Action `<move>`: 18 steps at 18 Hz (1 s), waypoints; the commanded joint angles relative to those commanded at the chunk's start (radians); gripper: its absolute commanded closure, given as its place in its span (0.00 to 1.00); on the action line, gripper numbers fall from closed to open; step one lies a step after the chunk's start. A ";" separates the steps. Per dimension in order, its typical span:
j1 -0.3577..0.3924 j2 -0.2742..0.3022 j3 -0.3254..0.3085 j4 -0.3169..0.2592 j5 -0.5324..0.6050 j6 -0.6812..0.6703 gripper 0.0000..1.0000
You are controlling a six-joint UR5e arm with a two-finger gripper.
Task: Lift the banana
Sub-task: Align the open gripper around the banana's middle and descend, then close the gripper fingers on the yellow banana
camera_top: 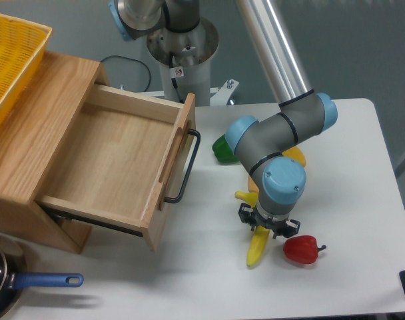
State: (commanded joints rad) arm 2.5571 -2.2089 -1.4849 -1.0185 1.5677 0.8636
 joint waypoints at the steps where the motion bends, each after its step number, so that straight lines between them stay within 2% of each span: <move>1: 0.000 0.000 0.000 0.000 0.000 0.000 0.53; 7: 0.000 0.002 0.000 0.000 0.000 0.000 0.63; 12: -0.005 0.011 0.011 -0.005 0.006 0.000 0.63; 18: -0.015 0.049 0.017 -0.011 0.012 0.032 0.63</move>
State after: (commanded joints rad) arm 2.5419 -2.1599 -1.4680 -1.0293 1.5800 0.8957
